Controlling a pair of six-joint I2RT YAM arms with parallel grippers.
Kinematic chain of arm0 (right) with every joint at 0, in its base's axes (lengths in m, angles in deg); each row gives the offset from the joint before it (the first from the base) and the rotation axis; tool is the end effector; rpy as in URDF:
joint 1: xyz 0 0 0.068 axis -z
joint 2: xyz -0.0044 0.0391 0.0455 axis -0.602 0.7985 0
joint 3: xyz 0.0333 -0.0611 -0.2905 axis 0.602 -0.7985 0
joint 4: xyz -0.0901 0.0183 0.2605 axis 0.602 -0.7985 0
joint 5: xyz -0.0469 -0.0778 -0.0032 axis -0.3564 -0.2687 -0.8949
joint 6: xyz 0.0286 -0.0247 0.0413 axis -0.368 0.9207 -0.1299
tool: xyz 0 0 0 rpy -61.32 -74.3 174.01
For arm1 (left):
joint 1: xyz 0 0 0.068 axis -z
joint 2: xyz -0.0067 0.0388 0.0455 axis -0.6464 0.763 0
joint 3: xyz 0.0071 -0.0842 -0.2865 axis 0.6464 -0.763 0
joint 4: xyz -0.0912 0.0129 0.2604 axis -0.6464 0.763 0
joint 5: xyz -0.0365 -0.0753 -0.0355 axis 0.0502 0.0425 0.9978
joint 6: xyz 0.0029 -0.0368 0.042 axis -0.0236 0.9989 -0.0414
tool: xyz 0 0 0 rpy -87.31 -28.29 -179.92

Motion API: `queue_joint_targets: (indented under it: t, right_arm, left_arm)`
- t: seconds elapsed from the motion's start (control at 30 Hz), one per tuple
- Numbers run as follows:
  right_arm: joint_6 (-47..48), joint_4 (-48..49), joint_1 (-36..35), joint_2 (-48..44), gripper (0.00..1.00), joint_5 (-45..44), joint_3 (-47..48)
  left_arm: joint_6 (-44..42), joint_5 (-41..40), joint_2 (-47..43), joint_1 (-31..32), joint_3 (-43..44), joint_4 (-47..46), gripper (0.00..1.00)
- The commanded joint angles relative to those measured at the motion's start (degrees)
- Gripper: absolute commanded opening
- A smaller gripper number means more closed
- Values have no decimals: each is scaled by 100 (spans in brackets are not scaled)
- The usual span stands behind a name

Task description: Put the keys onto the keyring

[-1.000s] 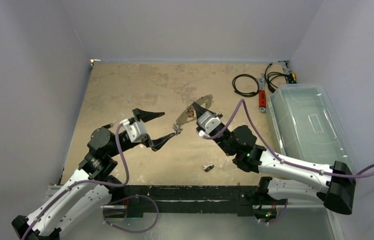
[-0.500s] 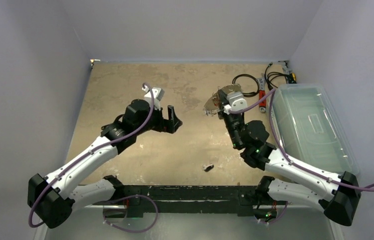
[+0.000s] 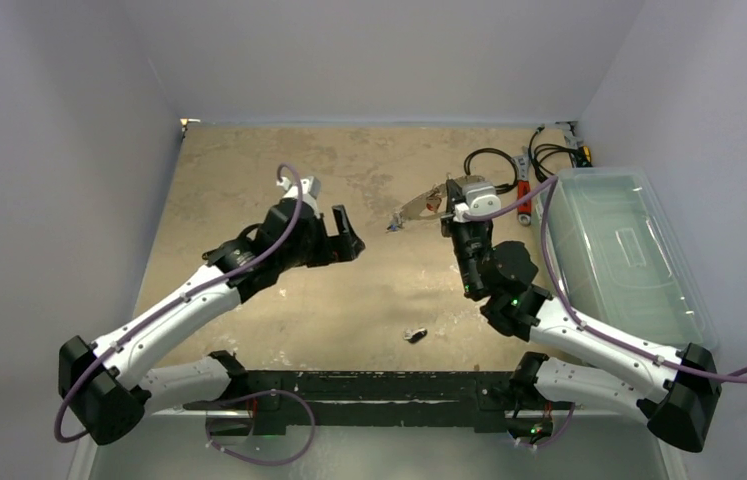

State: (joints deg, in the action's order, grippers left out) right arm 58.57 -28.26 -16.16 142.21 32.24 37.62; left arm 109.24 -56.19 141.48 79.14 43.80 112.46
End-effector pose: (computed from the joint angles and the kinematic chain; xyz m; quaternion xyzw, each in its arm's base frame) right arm 0.1486 0.1563 0.3790 -0.0833 0.5998 0.0353 0.7950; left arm 0.1886 -0.1475 0.3313 -0.0654 0.8795 -0.2830 0.3769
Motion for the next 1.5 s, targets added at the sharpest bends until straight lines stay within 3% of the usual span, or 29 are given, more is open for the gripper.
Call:
queue_joint_targets:
  t: [0.0, 0.27, 0.5, 0.73, 1.03, 1.47]
  right_arm:
    - [75, 467, 50, -91, 0, -605, 93]
    - [268, 987, 78, -277, 0, -1091, -136]
    - [305, 1076, 78, -296, 0, -1142, -182]
    - [309, 1077, 78, -347, 0, -1137, -219]
    - [292, 1085, 78, -239, 0, -1098, -224]
    - [385, 1150, 78, -157, 0, -1076, -248]
  left_arm:
    - [877, -283, 282, 763, 346, 671, 97]
    - [1973, -1299, 1637, 1923, 638, 1022, 91]
    - [2333, -1942, 3004, 2885, 1400, 1207, 88]
    - [2298, -1816, 3895, 3166, 1672, 853, 64]
    - [2290, -1934, 4585, 3441, 2058, 822, 63]
    - [2233, -1893, 5028, 3640, 2421, 1053, 53]
